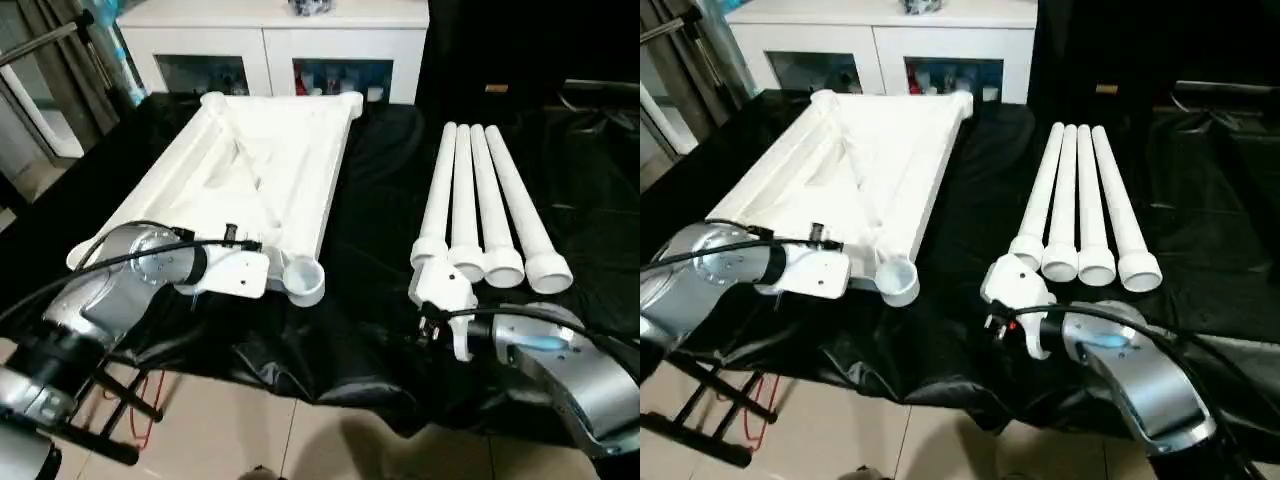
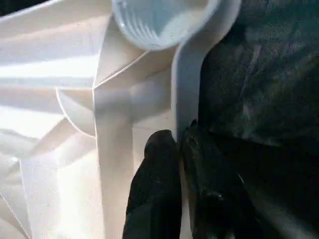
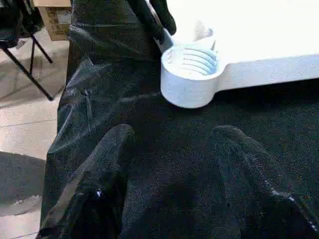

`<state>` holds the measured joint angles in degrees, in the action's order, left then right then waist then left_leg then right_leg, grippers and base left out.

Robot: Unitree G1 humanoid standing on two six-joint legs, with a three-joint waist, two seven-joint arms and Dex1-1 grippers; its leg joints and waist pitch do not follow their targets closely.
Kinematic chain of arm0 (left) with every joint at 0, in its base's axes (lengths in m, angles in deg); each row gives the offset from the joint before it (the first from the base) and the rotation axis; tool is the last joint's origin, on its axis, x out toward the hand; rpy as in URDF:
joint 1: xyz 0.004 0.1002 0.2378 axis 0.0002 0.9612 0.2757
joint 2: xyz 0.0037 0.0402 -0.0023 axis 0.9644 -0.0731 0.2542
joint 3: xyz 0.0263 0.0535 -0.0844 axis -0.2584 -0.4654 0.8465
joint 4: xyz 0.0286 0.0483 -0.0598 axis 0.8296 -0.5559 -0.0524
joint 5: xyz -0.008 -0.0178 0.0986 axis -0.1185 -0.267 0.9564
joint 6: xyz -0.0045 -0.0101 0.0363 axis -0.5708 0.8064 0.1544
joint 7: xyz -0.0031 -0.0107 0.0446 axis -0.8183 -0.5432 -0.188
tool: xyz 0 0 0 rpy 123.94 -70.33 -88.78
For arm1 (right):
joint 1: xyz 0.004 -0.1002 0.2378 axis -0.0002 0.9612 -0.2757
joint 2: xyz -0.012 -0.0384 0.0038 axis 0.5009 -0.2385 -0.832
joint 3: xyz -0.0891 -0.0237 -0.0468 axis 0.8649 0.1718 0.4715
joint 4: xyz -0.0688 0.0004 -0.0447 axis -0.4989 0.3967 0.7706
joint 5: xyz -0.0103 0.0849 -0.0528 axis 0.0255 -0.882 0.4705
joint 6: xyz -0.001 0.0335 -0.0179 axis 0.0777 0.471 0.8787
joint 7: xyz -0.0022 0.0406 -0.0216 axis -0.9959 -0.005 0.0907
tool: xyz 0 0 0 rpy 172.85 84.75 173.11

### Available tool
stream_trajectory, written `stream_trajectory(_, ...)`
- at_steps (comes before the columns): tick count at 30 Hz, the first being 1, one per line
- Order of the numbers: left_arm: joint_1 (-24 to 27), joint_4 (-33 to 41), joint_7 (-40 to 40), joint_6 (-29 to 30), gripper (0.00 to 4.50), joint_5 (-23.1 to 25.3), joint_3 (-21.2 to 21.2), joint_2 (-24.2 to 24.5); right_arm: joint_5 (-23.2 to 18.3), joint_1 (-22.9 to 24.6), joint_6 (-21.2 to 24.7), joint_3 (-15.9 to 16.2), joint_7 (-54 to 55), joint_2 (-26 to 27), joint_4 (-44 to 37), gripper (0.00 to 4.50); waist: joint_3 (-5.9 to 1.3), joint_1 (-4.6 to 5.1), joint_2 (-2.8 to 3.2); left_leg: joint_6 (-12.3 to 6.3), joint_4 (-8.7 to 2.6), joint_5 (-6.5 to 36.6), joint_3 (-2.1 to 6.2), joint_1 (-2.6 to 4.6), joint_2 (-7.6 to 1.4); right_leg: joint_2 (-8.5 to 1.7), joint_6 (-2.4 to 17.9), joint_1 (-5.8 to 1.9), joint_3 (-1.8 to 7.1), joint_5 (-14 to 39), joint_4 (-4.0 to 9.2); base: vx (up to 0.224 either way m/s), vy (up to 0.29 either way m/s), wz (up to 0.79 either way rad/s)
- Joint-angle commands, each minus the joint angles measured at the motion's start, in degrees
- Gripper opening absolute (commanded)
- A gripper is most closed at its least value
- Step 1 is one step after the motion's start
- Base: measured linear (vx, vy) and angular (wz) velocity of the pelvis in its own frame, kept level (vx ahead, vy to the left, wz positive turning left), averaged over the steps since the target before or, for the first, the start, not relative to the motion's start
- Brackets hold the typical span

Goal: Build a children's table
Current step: Move table base

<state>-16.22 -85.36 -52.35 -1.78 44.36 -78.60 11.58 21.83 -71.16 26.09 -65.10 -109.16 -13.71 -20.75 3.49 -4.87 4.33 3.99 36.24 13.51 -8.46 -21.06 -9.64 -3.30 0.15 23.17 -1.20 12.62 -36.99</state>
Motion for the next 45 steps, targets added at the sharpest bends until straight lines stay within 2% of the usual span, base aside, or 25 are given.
stream_trajectory(1,0.4,4.5,2.8,3.9,0.02,-1.3,5.1,-0.3,0.8,-0.2,-0.5,0.3,0.1,-0.1,0.1,2.72,-4.21,-0.18,-0.08,-0.51,-4.16,1.2,0.71,0.02,-2.46,-4.05,15.9,-3.88,2.34,-6.0,3.31,0.000,0.000,0.00)
stream_trajectory(3,2.3,6.7,3.4,7.1,0.02,-1.7,5.6,-1.4,0.9,-0.4,-0.5,0.3,0.0,-0.1,0.2,2.72,-4.17,-0.09,-0.12,-0.68,-4.25,1.2,0.76,-0.10,-2.56,-4.17,16.0,-4.01,2.30,-5.6,3.35,0.000,0.000,0.00)
stream_trajectory(4,3.4,7.8,3.6,8.5,0.02,-1.3,5.4,-2.1,0.9,-0.4,-0.6,0.3,-0.1,-0.2,0.3,2.72,-4.14,-0.04,-0.52,-1.09,-4.22,0.9,0.70,-0.12,-2.50,-4.03,16.0,-3.98,2.32,-5.5,3.44,0.000,0.000,0.00)
stream_trajectory(9,5.4,9.7,5.4,14.2,0.02,0.2,3.4,-5.3,1.0,-0.6,-0.9,0.5,-0.2,-0.3,0.6,2.72,-4.11,0.08,-0.31,-2.22,-4.15,1.0,0.70,-0.13,-2.48,-4.01,15.8,-3.83,2.32,-4.3,3.64,0.000,0.000,0.00)
stream_trajectory(12,5.1,8.5,6.4,14.4,0.02,0.6,2.8,-6.4,1.1,-0.7,-0.9,0.5,-0.3,-0.3,0.7,2.72,-4.15,-0.01,-0.32,-2.42,-4.08,0.9,0.70,-0.14,-2.41,-3.95,15.8,-3.84,2.34,-4.0,3.74,0.000,0.000,0.00)
stream_trajectory(15,3.4,3.7,11.0,10.0,0.02,0.9,2.7,-8.9,1.3,-0.6,-1.1,0.6,-0.2,-0.5,0.7,2.72,-4.22,-0.12,-0.25,-2.68,-3.95,1.1,0.76,-0.29,-2.23,-3.83,15.4,-3.89,2.30,-3.8,3.86,0.000,0.000,0.00)
stream_trajectory(16,2.6,1.3,13.2,6.5,0.02,1.7,2.4,-9.0,1.4,-0.5,-1.1,0.6,-0.2,-0.5,0.7,2.72,-4.27,-0.10,-0.33,-2.63,-3.94,1.2,0.75,-0.27,-2.24,-3.80,15.3,-3.95,2.31,-4.1,3.83,0.000,0.000,0.00)
stream_trajectory(18,2.1,-0.4,14.8,3.7,0.02,2.4,2.0,-8.8,1.4,-0.4,-1.1,0.5,-0.1,-0.6,0.7,2.72,-4.40,-0.09,-0.32,-2.60,-3.96,0.9,0.90,-0.34,-2.24,-3.82,14.8,-4.08,2.28,-5.2,3.64,0.000,0.000,0.00)
stream_trajectory(19,-0.3,-6.6,20.0,-3.4,0.02,4.6,0.7,-8.3,1.6,-0.3,-1.1,0.3,-0.1,-0.5,0.6,2.72,-4.35,-0.12,-0.27,-2.73,-3.90,0.9,0.93,-0.40,-2.17,-3.68,14.6,-3.98,2.19,-5.1,3.79,0.000,0.000,0.00)
stream_trajectory(20,-0.4,-6.7,20.0,-3.5,0.02,4.6,0.7,-8.3,1.6,-0.3,-1.1,0.3,-0.1,-0.5,0.6,2.72,-4.50,-0.15,-0.29,-2.70,-3.72,1.2,0.80,-0.21,-1.99,-3.54,14.1,-3.97,2.29,-5.2,3.84,0.000,0.000,0.00)
stream_trajectory(21,-1.4,-9.3,21.3,-6.9,0.02,4.3,0.6,-8.4,1.7,-0.3,-1.1,0.2,-0.1,-0.4,0.6,2.72,-4.52,-0.21,-0.26,-2.52,-3.77,0.7,0.89,-0.32,-2.02,-3.62,14.0,-4.04,2.26,-5.8,3.68,0.000,0.000,0.00)
stream_trajectory(23,-2.5,-11.8,22.2,-8.5,0.02,3.6,1.0,-9.0,1.8,-0.3,-1.1,0.2,-0.1,-0.4,0.7,2.72,-4.70,-0.24,-0.32,-2.21,-3.73,-0.2,0.90,-0.25,-2.12,-3.71,14.0,-4.06,2.26,-7.5,3.37,0.000,0.000,0.00)
stream_trajectory(25,-4.6,-16.7,21.7,-17.5,0.02,1.3,0.8,-10.0,1.7,-0.4,-1.1,0.2,0.0,-0.4,0.7,2.72,-4.62,-0.35,-0.28,-2.16,-3.71,-0.6,0.92,-0.30,-2.11,-3.71,14.2,-3.94,2.18,-8.1,3.37,0.000,0.000,0.00)
stream_trajectory(26,-5.0,-17.7,21.7,-19.3,0.02,0.9,0.7,-10.2,1.7,-0.4,-1.1,0.1,0.0,-0.4,0.7,2.72,-4.64,-0.39,-0.33,-2.27,-3.65,-0.4,0.84,-0.29,-1.98,-3.61,14.2,-3.95,2.18,-7.9,3.51,0.000,0.000,0.00)
stream_trajectory(27,-5.8,-19.5,22.0,-21.4,0.02,1.0,0.1,-10.6,1.8,-0.4,-1.2,0.1,0.1,-0.4,0.8,2.72,-4.76,-0.54,-0.26,-1.81,-3.74,-0.1,0.88,-0.12,-2.29,-3.84,14.5,-3.97,2.28,-8.6,3.24,0.000,0.000,0.00)
stream_trajectory(28,-7.5,-23.6,22.3,-26.8,0.02,0.8,-1.2,-11.4,1.8,-0.4,-1.2,0.2,0.2,-0.4,0.8,2.72,-4.73,-0.56,-0.26,-1.84,-3.69,-0.2,0.89,-0.15,-2.28,-3.80,14.5,-3.92,2.25,-9.0,3.25,0.000,0.000,0.00)
stream_trajectory(29,-7.5,-23.6,22.3,-26.8,0.02,0.8,-1.2,-11.4,1.8,-0.4,-1.2,0.2,0.2,-0.4,0.8,2.72,-4.88,-0.80,-0.16,-2.01,-3.50,-0.5,0.75,0.06,-2.20,-3.73,14.6,-3.82,2.31,-10.0,3.25,0.000,0.000,0.00)
stream_trajectory(30,-8.9,-26.4,22.7,-30.2,0.02,0.9,-2.1,-12.5,1.9,-0.4,-1.2,0.1,0.3,-0.4,0.7,2.72,-4.87,-0.91,-0.17,-1.90,-3.51,-0.9,0.82,-0.03,-2.33,-3.78,14.8,-3.86,2.30,-11.7,2.96,0.000,0.000,0.00)
stream_trajectory(33,-10.4,-29.4,24.1,-33.6,0.02,1.8,-3.3,-13.8,1.9,-0.3,-1.1,0.1,0.4,-0.4,0.7,2.72,-4.82,-1.19,-0.32,-1.30,-3.51,-0.2,0.81,-0.14,-2.27,-3.93,14.4,-4.11,2.30,-11.5,2.99,0.000,0.000,0.00)
stream_trajectory(34,-10.7,-30.1,24.2,-34.6,0.02,1.9,-3.5,-14.1,1.9,-0.3,-1.1,0.1,0.4,-0.4,0.6,2.72,-4.83,-1.29,-0.06,-1.17,-3.49,-0.1,0.87,-0.18,-2.24,-3.98,14.2,-4.15,2.29,-11.2,2.99,0.000,0.000,0.00)
stream_trajectory(36,-12.0,-32.6,25.3,-37.4,0.02,2.2,-3.9,-15.4,1.9,0.0,-0.9,0.0,0.6,-0.4,0.2,2.72,-4.72,-1.47,-0.28,-0.66,-3.57,0.9,0.77,-0.04,-2.26,-3.92,13.7,-4.05,2.36,-9.4,3.27,0.000,0.000,0.00)
stream_trajectory(37,-12.6,-34.0,25.7,-38.3,0.02,2.3,-3.9,-16.0,1.9,0.2,-0.8,-0.1,0.7,-0.4,-0.1,2.72,-4.78,-1.60,0.16,-0.44,-3.51,1.1,0.80,0.05,-2.32,-4.01,13.7,-4.00,2.38,-9.0,3.24,0.000,0.000,0.00)
stream_trajectory(39,-14.3,-38.3,28.0,-40.5,0.02,3.9,-4.3,-16.7,2.0,0.7,-0.6,-0.2,0.9,-0.5,-0.6,2.72,-4.72,-1.62,0.05,-0.09,-3.58,1.8,0.78,0.05,-2.35,-3.88,13.4,-4.01,2.31,-8.5,3.48,0.000,0.000,0.00)
stream_trajectory(43,-15.9,-43.2,30.3,-40.1,0.02,5.9,-4.9,-16.1,2.0,1.1,-0.4,-0.3,1.0,-0.6,-1.0,2.72,-4.82,-1.54,0.17,0.71,-3.65,1.6,0.99,-0.12,-2.33,-4.04,12.8,-4.29,2.13,-8.7,3.32,0.000,0.000,0.00)
stream_trajectory(45,-16.1,-44.6,28.8,-39.7,0.02,4.9,-4.5,-15.7,2.0,1.2,-0.4,-0.3,1.1,-0.6,-1.0,2.72,-4.62,-1.36,0.04,1.02,-3.80,2.6,1.04,-0.27,-2.25,-4.09,12.6,-4.41,2.09,-6.8,3.53,0.000,0.000,0.00)
